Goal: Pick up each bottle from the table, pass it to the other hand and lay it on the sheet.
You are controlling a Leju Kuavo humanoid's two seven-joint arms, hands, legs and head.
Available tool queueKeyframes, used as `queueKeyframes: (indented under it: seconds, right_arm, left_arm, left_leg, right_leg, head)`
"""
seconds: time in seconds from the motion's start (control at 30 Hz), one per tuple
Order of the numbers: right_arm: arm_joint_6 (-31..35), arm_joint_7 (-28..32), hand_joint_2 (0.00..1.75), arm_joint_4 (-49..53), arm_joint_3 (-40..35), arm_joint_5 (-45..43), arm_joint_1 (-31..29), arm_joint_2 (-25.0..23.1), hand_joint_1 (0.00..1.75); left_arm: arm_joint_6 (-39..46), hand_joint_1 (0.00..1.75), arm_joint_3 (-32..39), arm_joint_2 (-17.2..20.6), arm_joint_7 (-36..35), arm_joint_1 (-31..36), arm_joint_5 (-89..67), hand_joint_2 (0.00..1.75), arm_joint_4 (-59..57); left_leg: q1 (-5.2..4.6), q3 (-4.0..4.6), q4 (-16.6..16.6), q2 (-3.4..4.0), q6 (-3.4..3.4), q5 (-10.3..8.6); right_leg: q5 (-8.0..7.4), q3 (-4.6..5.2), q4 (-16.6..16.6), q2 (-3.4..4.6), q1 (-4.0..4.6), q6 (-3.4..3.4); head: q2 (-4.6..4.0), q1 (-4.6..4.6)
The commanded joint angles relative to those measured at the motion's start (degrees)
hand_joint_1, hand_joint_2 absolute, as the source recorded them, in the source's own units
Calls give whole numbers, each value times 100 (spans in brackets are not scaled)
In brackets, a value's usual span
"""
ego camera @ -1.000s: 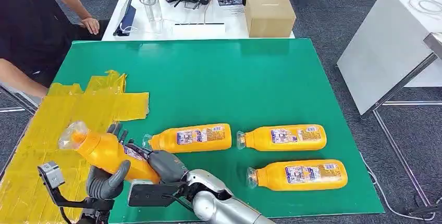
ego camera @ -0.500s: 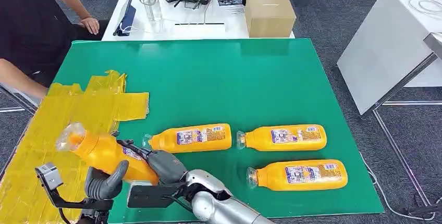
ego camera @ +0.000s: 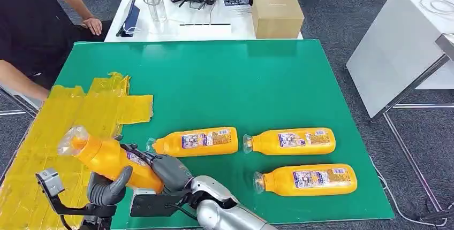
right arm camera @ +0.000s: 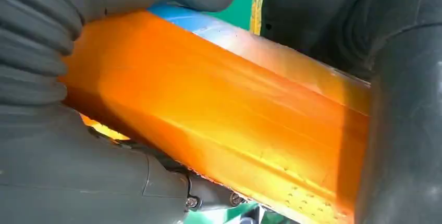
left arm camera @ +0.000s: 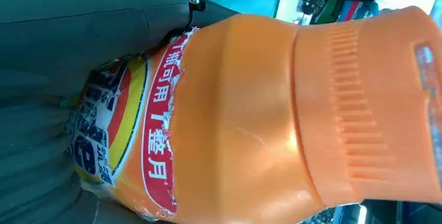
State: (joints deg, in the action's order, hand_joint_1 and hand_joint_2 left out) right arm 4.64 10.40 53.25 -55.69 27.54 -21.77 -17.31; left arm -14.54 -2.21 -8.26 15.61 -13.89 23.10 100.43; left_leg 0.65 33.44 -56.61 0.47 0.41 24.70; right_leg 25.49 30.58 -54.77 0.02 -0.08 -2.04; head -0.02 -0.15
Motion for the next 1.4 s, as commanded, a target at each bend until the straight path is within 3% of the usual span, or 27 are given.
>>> queueKeyframes:
  seconds: [0.03,0.17,0.4,0.67,0.77,0.9,1.0,1.2,1.4]
  right_arm:
    - [4,-164,0,980,337,156,138,627,0]
    - [-14,-187,0,1318,536,164,143,804,0]
    - [-28,-80,0,2351,1089,66,300,1270,0]
    - [-91,-102,0,2383,1105,43,317,1245,0]
    - [-89,-104,0,2419,1150,42,313,1273,0]
    - [-182,-53,0,2369,1199,62,229,1263,0]
    - [-262,-7,0,2229,1185,13,94,1274,0]
    - [-377,118,0,2036,1239,-188,-102,1288,0]
    - [-452,144,0,1970,1273,-327,-258,1299,0]
  left_arm:
    - [15,175,-38,-75,219,101,-329,175,230]
    - [123,175,76,-72,323,118,-549,175,341]
    - [1122,175,643,-15,923,344,-2142,175,620]
    - [1100,175,692,-29,914,366,-2134,175,617]
    - [1628,175,853,44,1120,486,-2991,175,615]
    - [2807,175,1123,299,1109,863,-5468,175,311]
    - [3635,175,982,643,713,948,-7480,175,-174]
    - [3672,175,635,1356,475,750,-8629,175,-1067]
    - [3430,175,412,1772,628,294,-8833,175,-992]
  left_leg:
    - [2,-20,-1,-25,4,8]
    - [3,-2,0,-21,3,0]
    - [3,-5,-1,-25,2,2]
    - [1,-12,1,-14,2,4]
    - [0,-27,2,-20,2,10]
    - [0,-14,3,-21,0,1]
    - [0,-20,6,-19,-1,-1]
    - [-4,-30,16,-15,-1,-4]
    - [-2,-31,9,0,0,6]
  right_leg:
    - [13,-30,4,-22,2,0]
    - [3,-11,5,-17,2,-1]
    - [5,-17,4,-20,3,0]
    - [5,-20,4,-9,2,0]
    - [12,-36,4,-14,1,1]
    - [5,-22,2,-16,1,2]
    - [3,-27,3,-12,1,3]
    - [2,-34,10,-8,-3,3]
    - [6,-32,3,5,-1,1]
  head:
    - [0,0]
    - [0,2]
    - [0,0]
    - [0,0]
    - [0,0]
    - [0,0]
    - [0,0]
    - [0,2]
    - [0,0]
